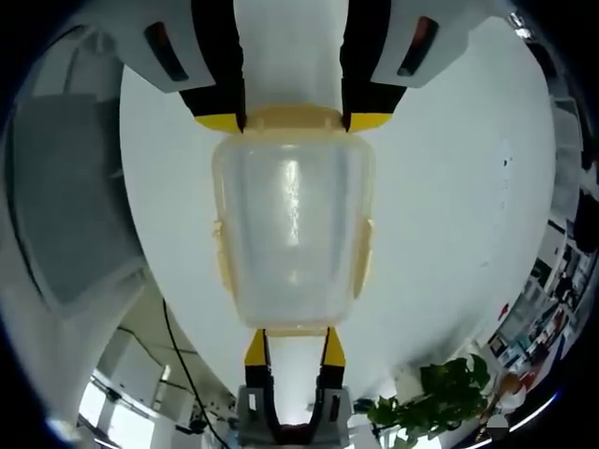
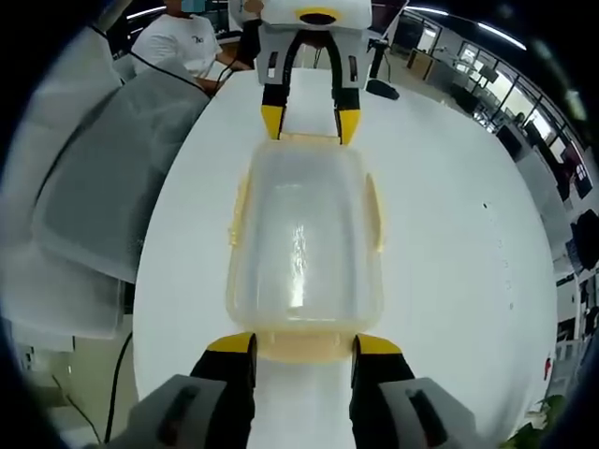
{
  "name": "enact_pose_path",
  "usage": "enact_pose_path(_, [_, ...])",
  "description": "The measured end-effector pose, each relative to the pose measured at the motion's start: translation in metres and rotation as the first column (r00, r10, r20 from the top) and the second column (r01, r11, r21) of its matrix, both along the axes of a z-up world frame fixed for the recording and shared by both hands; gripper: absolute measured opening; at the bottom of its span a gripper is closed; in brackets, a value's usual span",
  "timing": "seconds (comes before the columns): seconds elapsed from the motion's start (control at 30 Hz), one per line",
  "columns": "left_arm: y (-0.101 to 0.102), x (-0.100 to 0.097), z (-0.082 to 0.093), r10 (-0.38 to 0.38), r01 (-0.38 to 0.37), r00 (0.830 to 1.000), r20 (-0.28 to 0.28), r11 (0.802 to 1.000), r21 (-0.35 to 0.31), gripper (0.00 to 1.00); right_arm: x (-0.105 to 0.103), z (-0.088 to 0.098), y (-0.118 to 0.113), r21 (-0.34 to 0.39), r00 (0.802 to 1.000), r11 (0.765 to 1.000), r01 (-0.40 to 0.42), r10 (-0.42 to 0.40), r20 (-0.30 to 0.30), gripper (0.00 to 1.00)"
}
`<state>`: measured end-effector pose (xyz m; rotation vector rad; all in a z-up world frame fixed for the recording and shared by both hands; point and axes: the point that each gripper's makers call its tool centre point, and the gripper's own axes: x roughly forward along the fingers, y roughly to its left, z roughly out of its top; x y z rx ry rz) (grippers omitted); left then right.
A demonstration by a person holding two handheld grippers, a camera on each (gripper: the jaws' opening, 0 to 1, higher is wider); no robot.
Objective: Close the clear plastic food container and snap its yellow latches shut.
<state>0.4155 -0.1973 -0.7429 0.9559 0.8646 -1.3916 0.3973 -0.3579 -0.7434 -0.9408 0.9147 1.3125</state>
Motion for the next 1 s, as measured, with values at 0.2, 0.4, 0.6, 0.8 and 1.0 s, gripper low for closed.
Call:
enact_pose_path(0.2, [0.0,0.0,0.0,0.019,-0.019,1.0,-0.007,1.0,-0.01,0.39,0.0,0.001,-0.002,-0.016,1.0,1.0,-0.003,0.003,0.002,0.38])
enact_pose_path(0.4, [0.007,0.001,0.003,0.051,-0.051,0.999,-0.012,0.999,-0.007,0.52,0.0,0.002,-0.007,-0.038,1.0,0.999,-0.001,0.002,0.011,0.42])
enact_pose_path(0.6, [0.013,0.002,0.006,0.053,-0.053,0.999,-0.008,0.999,-0.007,0.51,0.002,0.009,-0.005,-0.019,1.0,1.0,0.014,-0.014,0.016,0.42])
enact_pose_path(0.8, [0.008,0.001,0.018,0.104,-0.107,0.994,-0.045,0.992,-0.066,0.48,-0.001,0.021,0.001,0.039,0.996,0.995,0.093,-0.093,-0.018,0.4])
enact_pose_path(1.0, [0.008,0.006,0.025,0.207,-0.216,0.974,-0.093,0.971,-0.102,0.49,0.002,0.029,0.005,0.081,0.977,0.974,0.21,-0.206,-0.055,0.36])
